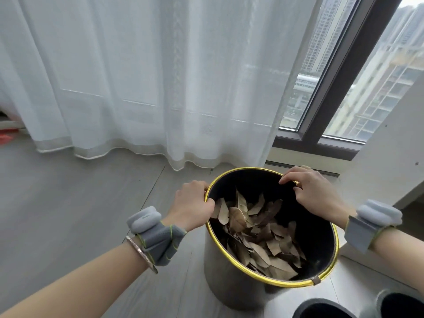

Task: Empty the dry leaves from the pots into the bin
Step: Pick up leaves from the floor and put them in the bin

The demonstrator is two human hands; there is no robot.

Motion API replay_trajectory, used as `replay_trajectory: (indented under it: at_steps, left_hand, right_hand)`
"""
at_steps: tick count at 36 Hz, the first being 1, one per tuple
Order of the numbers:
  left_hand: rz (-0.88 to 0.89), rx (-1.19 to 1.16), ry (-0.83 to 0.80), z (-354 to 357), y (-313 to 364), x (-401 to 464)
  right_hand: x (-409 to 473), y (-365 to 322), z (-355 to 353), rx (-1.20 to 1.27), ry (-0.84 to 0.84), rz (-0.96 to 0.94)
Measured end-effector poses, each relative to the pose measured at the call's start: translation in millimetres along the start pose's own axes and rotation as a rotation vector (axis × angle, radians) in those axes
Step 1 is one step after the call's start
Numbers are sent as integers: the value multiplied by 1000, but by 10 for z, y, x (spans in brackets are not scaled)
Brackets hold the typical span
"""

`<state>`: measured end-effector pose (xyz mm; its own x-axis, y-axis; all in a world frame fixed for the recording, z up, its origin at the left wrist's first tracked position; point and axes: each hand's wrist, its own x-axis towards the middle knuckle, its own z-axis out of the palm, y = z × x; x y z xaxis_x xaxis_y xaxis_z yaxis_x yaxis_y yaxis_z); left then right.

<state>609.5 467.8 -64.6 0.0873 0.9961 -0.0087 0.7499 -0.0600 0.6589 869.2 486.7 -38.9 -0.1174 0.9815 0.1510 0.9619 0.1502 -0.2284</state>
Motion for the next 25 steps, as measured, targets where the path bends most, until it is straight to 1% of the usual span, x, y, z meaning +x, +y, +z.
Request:
replay_trajectory:
  at_steps: [3, 7, 10, 17, 21, 25]
  left_hand:
    - [-33, 18, 51, -148, -82, 34]
    - [-102, 10, 121, -468, -266, 78]
    - [-153, -3, 147, -646, -427, 119]
    - [-280, -48, 248, -994, -903, 33]
    - [-317, -98, 290, -1108, -1107, 5]
    - [-346, -89, 330, -1192, -1274, -34]
  right_hand:
    - [73, -55, 67, 43, 32, -56]
    - [216, -226, 220, 42, 13, -165]
    - [321, -361, 290, 86, 13, -191]
    - [673, -963, 498, 168, 5, -343]
    - [834, -1188, 598, 198, 32, -386]
    - [934, -1396, 695, 214, 55, -425]
